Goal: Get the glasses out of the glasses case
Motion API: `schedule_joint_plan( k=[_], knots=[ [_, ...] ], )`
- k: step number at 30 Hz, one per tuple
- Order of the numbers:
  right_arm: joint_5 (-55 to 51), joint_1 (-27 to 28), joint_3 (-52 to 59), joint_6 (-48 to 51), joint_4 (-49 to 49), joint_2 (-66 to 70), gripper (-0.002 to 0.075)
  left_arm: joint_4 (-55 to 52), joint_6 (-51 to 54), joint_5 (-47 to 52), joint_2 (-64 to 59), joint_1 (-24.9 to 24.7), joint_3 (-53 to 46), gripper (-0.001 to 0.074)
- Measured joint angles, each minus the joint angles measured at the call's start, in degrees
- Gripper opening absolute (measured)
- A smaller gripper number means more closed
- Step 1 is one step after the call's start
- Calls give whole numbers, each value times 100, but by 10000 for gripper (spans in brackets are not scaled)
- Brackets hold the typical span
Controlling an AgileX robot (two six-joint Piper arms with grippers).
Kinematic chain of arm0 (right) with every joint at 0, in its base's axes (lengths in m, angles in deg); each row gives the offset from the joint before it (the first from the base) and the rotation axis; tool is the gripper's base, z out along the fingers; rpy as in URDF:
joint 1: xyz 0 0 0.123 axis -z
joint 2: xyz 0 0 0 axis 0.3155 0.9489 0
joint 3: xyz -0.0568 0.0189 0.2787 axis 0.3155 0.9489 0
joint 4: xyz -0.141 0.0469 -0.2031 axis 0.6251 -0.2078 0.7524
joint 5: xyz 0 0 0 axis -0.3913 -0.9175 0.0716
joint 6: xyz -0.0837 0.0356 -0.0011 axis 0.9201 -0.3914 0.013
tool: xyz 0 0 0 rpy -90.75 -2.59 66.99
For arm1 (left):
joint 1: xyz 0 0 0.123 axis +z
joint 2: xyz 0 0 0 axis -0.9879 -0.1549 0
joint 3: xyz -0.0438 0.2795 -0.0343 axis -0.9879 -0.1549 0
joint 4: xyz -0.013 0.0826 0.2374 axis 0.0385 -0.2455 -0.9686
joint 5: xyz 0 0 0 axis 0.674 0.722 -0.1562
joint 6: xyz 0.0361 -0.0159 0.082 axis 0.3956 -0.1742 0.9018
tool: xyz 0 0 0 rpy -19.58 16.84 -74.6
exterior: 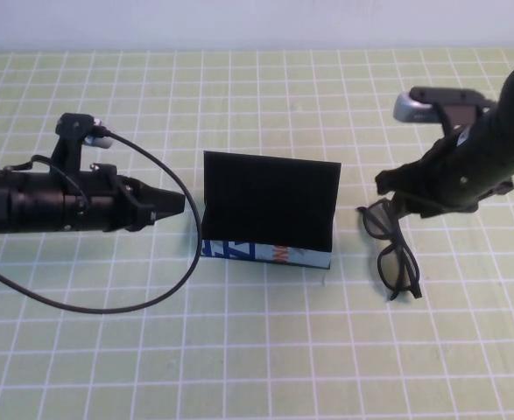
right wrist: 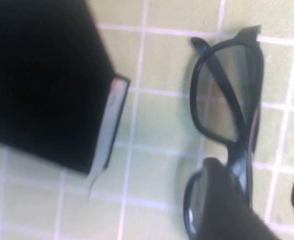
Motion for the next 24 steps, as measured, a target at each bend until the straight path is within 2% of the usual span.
schedule_joint_plan(
  k=[2, 6, 9, 18, 24],
  knots=[
    [-295, 0, 0, 0, 43, -291, 253, 0, -92, -25, 71, 0, 0, -4],
    [-972, 0, 37, 0, 75, -985, 97, 0, -211, -33, 388, 0, 0, -4],
    [-1179, 0, 275, -8, 89, -1629, 18, -11, -365, -33, 766, 0, 0, -4],
    [-1472, 0, 1866, -156, 7, -4193, -15, -425, -1039, -79, 2556, 0, -61, -4],
    [-1800, 0, 2643, -70, -25, -5871, -16, -513, -1267, -668, 4293, 0, -873, -4]
  ],
)
